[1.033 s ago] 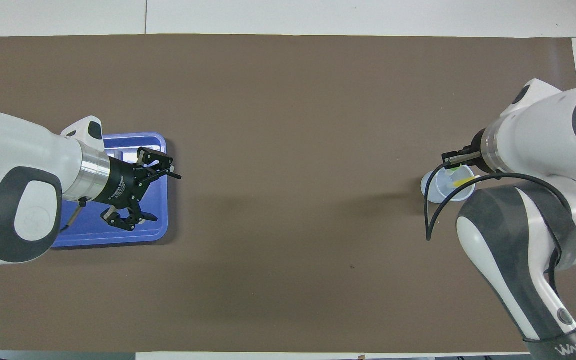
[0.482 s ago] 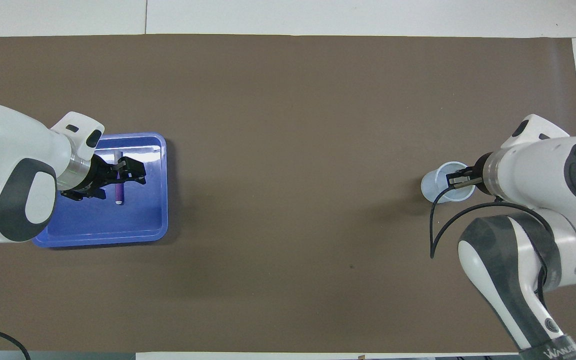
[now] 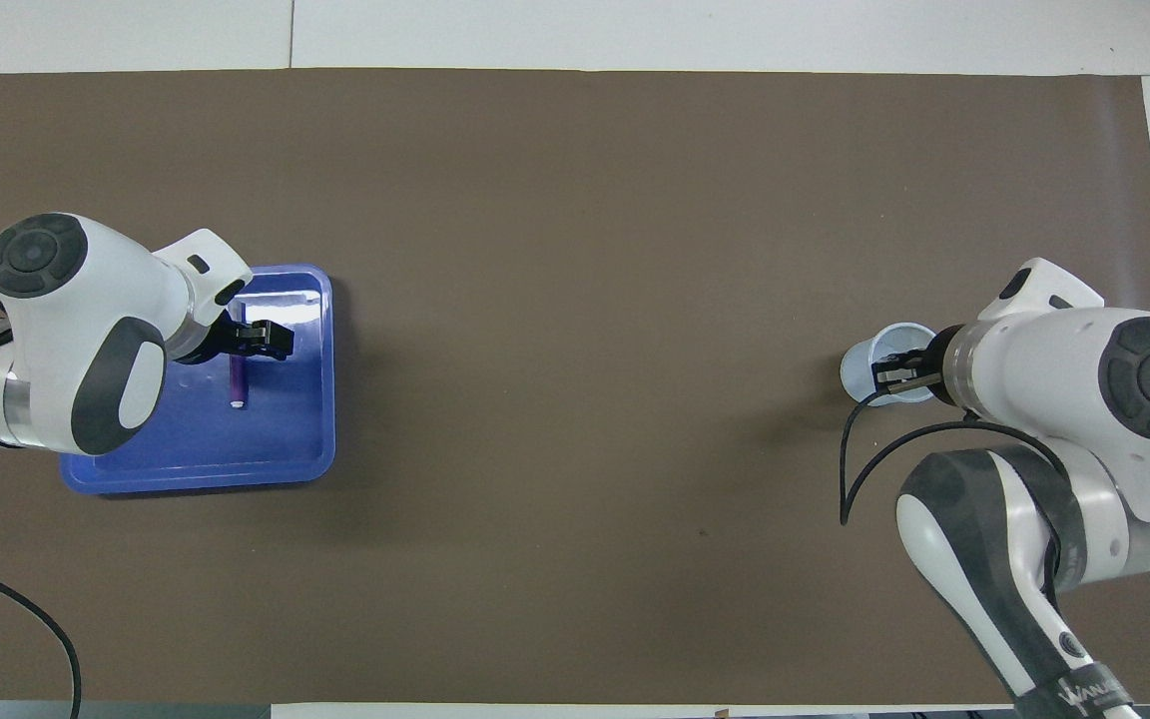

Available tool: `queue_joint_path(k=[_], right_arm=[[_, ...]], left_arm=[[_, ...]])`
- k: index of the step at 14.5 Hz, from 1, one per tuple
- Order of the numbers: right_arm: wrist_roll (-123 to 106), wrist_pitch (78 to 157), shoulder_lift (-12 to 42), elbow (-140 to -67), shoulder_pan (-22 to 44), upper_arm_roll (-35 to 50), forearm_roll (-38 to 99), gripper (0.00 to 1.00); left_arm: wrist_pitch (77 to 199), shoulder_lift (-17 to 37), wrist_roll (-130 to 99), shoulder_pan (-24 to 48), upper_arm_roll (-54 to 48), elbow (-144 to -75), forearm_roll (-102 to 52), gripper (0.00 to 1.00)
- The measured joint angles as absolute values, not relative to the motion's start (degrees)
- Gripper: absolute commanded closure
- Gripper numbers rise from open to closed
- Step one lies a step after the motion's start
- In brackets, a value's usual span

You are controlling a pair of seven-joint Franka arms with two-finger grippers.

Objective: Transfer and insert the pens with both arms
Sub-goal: 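Insert the green pen into the cup while the left gripper grasps the purple pen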

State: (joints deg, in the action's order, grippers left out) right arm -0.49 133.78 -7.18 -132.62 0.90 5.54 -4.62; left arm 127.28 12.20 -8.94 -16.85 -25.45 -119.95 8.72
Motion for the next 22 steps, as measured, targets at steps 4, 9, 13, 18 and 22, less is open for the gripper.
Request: queue_joint_path(k=[4,9,13,18,22], right_arm=[[-0.5,134.7,-7.2,-133.9,0.9,5.5,-2.7,1.0],[-0.5,135.5,-7.2,-134.8,0.9,5.5,-0.4,0.99],[-0.5,135.6,-7.2,-134.9,0.9,5.5,-0.4,0.47],[-0.5,135.6,-7.2,-134.9,0.9,5.5,-0.3,0.28],[-0.5,135.6,-7.2,-134.6,0.9,5.5,-0.3,0.0]], left_arm=[[130.1,13.6,-8.8,-17.4,-25.5,-121.7,9.1,0.09],[132.1,13.5,-8.8,-17.9,-25.5,-123.4,9.1,0.45],[132.3,12.9,-8.8,-18.5,-25.5,-123.3,9.1,0.75],[132.3,12.6,-8.8,-19.2,-25.5,-123.4,9.2,1.0],[132.3,12.6,-8.8,-19.7,-25.5,-123.4,9.2,1.0]])
